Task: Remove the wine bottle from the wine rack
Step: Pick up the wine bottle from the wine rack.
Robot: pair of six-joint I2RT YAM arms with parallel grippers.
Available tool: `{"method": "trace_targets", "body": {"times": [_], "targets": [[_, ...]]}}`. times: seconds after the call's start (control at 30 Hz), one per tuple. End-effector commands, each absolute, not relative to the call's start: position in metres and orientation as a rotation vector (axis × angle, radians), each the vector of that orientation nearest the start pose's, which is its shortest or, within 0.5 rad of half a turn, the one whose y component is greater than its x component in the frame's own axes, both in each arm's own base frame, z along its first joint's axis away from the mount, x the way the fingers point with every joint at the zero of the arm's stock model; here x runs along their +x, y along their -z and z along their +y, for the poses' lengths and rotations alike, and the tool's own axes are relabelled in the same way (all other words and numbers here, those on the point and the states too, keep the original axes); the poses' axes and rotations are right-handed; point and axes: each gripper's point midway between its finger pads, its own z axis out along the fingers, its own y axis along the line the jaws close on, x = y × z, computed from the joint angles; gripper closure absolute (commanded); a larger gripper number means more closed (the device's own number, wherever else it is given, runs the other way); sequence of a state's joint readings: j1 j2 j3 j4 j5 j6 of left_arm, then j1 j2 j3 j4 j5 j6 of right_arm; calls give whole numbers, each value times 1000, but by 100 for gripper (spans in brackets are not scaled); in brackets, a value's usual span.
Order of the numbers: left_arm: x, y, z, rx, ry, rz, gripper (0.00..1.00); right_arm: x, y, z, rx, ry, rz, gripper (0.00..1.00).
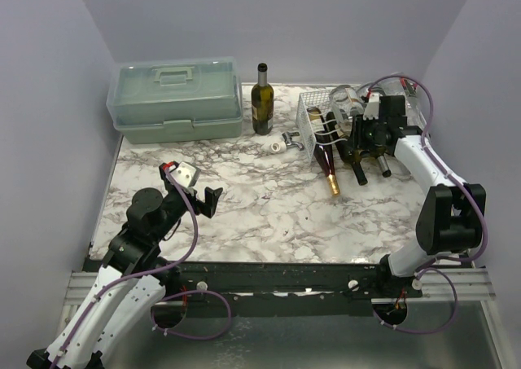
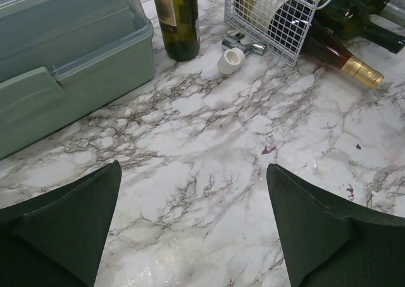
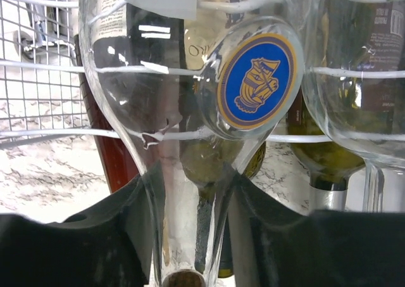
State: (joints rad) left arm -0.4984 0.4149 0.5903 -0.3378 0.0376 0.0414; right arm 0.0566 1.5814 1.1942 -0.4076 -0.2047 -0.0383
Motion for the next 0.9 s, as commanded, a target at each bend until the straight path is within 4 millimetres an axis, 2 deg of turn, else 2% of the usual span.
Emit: {"method": "trace_targets", "body": {"times": [0.0, 0.07, 0.2, 0.37, 0.57, 0.87], "targets": [[215, -243, -125, 494, 385, 1655, 1, 417, -145, 60, -222, -242, 2331, 70], [215, -242, -125, 494, 385, 1657, 1, 418, -154, 60, -223, -242, 2306, 86], [215, -242, -124, 492, 382, 1657, 1, 417, -174, 61, -229, -248, 2254, 99], [215, -242, -124, 492, 383, 1656, 1, 416, -194, 63, -225, -260, 2204, 100], [215, -242, -124, 491, 380, 1658, 1, 413, -200, 66, -231, -278, 2187, 100], [216, -241, -124, 493, 379, 1661, 1, 407, -221, 68, -240, -293, 2117, 100]]}}
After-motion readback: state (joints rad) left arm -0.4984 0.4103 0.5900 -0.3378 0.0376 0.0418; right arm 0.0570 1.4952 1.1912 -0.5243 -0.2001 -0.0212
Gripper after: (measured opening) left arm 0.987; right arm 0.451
